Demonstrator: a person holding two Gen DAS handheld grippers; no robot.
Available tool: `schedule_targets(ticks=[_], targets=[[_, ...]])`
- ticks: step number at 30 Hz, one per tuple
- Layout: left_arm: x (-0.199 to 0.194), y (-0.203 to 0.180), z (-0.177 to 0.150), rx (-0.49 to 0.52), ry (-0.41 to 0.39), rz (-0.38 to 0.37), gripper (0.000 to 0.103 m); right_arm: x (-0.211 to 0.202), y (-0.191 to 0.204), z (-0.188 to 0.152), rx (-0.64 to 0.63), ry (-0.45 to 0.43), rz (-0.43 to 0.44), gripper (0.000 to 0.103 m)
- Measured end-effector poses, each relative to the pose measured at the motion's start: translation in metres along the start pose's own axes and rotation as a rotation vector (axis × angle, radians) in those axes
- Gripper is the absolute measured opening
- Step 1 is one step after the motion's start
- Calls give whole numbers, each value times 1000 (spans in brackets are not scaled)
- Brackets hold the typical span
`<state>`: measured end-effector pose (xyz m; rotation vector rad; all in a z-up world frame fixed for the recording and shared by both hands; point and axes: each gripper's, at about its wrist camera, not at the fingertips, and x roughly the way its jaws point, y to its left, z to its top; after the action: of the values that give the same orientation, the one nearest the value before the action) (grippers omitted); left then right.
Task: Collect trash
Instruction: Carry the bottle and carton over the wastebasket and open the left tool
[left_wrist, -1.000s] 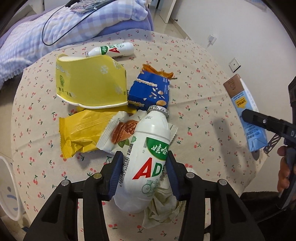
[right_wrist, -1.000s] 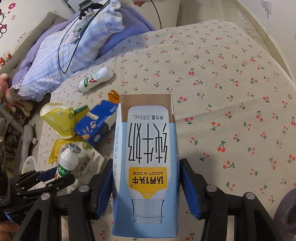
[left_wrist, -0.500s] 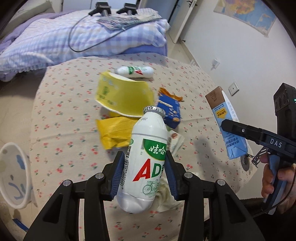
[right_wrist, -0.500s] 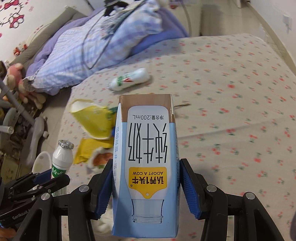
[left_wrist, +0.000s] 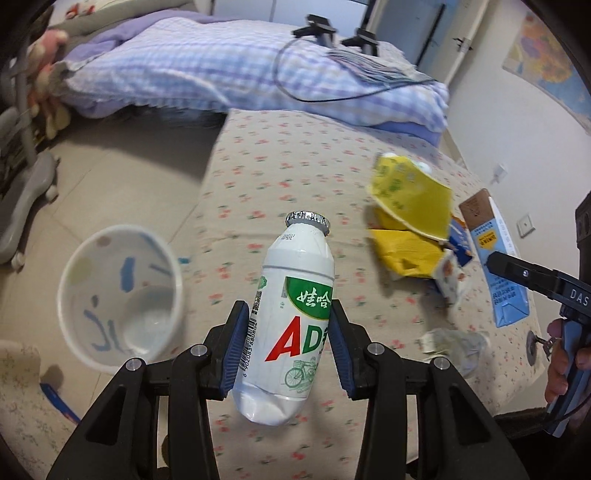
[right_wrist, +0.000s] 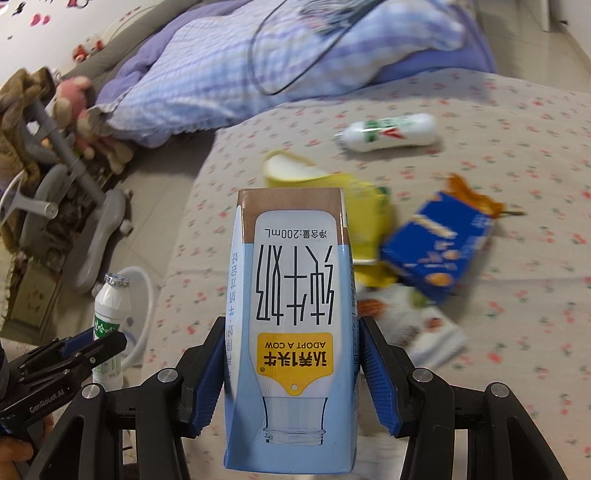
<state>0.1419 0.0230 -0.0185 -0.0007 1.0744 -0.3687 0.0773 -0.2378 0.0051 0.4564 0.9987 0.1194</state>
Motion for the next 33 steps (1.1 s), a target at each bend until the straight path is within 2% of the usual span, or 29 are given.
schedule_targets(ticks=[12, 23, 25, 26, 27, 29, 33], targets=[[3, 112, -16, -200, -31, 89, 45, 55, 71, -2, -97, 51, 49, 59], [9, 156, -17, -322, -49, 149, 47, 109, 136, -4, -194, 82, 104, 59], [5, 160, -19, -340, -41, 161, 60, 118, 146, -3, -202, 87, 116, 59], [3, 161, -21, -342, -41, 183, 77, 120, 149, -2, -204, 90, 120, 59], [-1, 162, -23, -337, -55, 217, 87, 124, 153, -3, -207, 94, 126, 59], [-6, 163, -25, -323, -74, 251, 88, 132, 162, -2, -218, 102, 131, 59], [-15, 175, -35, -295, -62, 325, 88, 149, 177, -5, -234, 129, 146, 59]])
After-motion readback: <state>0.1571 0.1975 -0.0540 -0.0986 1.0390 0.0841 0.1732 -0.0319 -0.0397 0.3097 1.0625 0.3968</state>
